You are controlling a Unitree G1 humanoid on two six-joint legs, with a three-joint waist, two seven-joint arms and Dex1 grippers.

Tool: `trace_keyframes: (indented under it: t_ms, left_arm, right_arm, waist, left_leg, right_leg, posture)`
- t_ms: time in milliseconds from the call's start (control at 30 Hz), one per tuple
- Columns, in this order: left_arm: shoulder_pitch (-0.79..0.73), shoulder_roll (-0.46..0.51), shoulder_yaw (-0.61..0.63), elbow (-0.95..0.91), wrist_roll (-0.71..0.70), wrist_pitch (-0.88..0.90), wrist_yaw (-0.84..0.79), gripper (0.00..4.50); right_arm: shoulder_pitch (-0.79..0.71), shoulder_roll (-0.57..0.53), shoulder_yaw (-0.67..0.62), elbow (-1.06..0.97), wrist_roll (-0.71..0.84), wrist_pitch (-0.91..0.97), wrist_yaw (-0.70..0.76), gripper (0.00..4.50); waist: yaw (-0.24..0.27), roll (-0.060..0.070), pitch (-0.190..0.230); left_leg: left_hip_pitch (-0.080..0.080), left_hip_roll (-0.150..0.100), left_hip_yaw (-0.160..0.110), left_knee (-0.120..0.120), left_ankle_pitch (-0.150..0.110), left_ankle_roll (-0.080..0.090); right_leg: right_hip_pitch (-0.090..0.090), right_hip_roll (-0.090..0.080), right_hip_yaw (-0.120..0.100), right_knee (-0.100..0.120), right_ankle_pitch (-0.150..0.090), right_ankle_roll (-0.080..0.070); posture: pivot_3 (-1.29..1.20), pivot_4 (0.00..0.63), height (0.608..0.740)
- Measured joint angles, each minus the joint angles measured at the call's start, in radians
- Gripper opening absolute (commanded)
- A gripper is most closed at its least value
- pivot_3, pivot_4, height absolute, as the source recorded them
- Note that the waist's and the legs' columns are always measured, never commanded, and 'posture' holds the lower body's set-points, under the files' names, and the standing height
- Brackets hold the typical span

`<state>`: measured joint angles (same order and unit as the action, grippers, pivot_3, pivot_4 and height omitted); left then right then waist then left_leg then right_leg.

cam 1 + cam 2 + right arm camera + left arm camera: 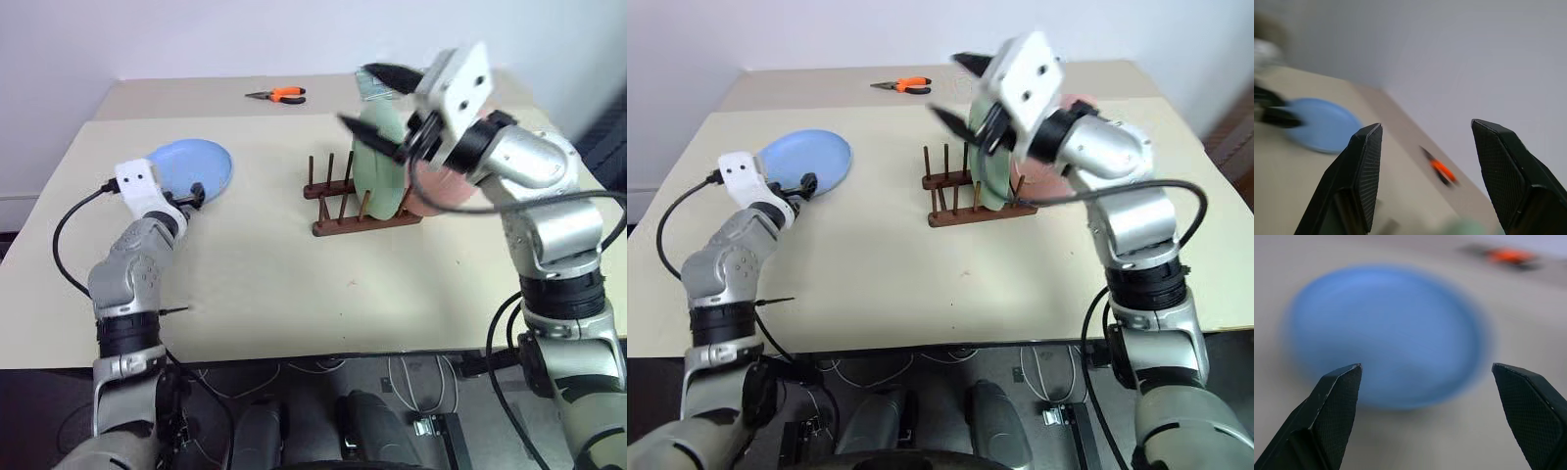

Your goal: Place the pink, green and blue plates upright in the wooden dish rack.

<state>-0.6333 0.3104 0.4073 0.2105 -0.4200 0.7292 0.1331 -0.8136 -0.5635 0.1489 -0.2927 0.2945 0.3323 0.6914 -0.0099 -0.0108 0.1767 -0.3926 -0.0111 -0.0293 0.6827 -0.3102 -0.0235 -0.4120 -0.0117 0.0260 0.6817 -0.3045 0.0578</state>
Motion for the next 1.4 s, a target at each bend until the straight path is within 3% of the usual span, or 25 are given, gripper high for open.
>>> trace_keyframes:
  t_ms: [267,300,400,600,700,867,1100,1300,1400]
  left_arm:
    - [-0.243,0.001,0.118,0.418,-0.022,-0.090,0.026,4.39]
    - [-0.266,0.005,0.130,0.465,-0.026,-0.116,0.022,4.15]
    - [-0.325,0.019,0.174,0.602,-0.043,-0.179,0.006,3.09]
    - [-0.343,0.036,0.208,0.714,-0.064,-0.260,-0.039,0.08]
    - [-0.327,0.035,0.162,0.656,-0.059,-0.277,-0.116,0.03]
    - [-0.160,-0.029,0.012,0.249,-0.051,-0.236,-0.224,0.00]
    - [-0.071,-0.113,-0.049,-0.322,-0.159,0.042,-0.093,0.00]
    - [-0.068,-0.160,-0.018,-0.516,-0.269,0.230,0.041,0.00]
    - [-0.068,-0.161,-0.009,-0.576,-0.315,0.299,0.078,0.00]
  right_arm:
    - [0.139,0.084,0.121,-0.096,-0.019,0.026,0.018,2.92]
    - [0.155,0.083,0.123,-0.097,-0.027,0.025,0.017,2.92]
    - [0.200,0.083,0.132,-0.094,-0.065,0.025,0.014,2.92]
    - [0.218,0.082,0.140,-0.072,-0.147,0.022,-0.007,2.92]
    - [0.213,0.083,0.143,-0.045,-0.193,0.011,-0.020,2.92]
    - [0.124,0.072,0.196,0.090,-0.335,-0.090,-0.023,4.43]
    - [0.001,0.073,0.318,0.329,-0.617,-0.385,-0.093,4.43]
    - [-0.036,0.095,0.347,0.483,-0.766,-0.516,-0.181,4.43]
    - [-0.081,0.108,0.346,0.544,-0.828,-0.545,-0.243,3.57]
  waist:
    - [0.023,-0.005,0.000]
    - [0.022,-0.005,0.000]
    - [0.021,-0.005,0.000]
    - [0.024,-0.005,0.000]
    - [0.020,-0.005,0.000]
    - [0.013,-0.005,0.000]
    - [-0.002,-0.006,-0.001]
    - [-0.007,-0.006,-0.001]
    - [-0.007,-0.006,-0.001]
  left_leg:
    - [-0.001,-0.002,-0.001,0.001,0.003,-0.005]
    - [0.000,-0.002,-0.001,0.001,0.003,-0.005]
    - [0.000,-0.002,-0.001,0.001,0.003,-0.005]
    - [0.000,-0.002,-0.001,0.001,0.003,-0.005]
    - [0.000,-0.003,-0.001,0.000,0.004,-0.007]
    - [-0.003,-0.003,-0.001,0.000,0.005,-0.008]
    - [-0.014,-0.003,0.000,0.001,0.006,-0.010]
    - [-0.014,-0.003,0.000,0.002,0.006,-0.010]
    - [-0.013,-0.002,0.000,0.002,0.007,-0.011]
  right_leg:
    - [0.000,-0.003,-0.001,-0.001,0.000,0.001]
    - [0.000,-0.003,-0.002,-0.001,0.000,0.001]
    - [0.000,-0.003,-0.002,0.000,0.000,0.001]
    - [0.000,-0.003,-0.002,0.001,0.001,0.001]
    - [0.000,-0.003,-0.002,0.000,0.001,0.001]
    - [-0.004,-0.003,-0.002,0.000,0.001,0.001]
    - [-0.015,-0.003,-0.002,0.003,0.001,0.001]
    - [-0.015,-0.003,-0.001,0.004,0.001,0.001]
    - [-0.015,-0.002,-0.001,0.005,0.001,0.001]
  posture:
    - [0.00,0.150,0.740]
    - [0.00,0.150,0.740]
    - [0.00,0.150,0.740]
    - [0.00,0.150,0.740]
    - [0.00,0.150,0.740]
    - [0.00,0.150,0.740]
    - [0.00,0.150,0.740]
    - [0.00,0.150,0.740]
    - [0.00,0.150,0.740]
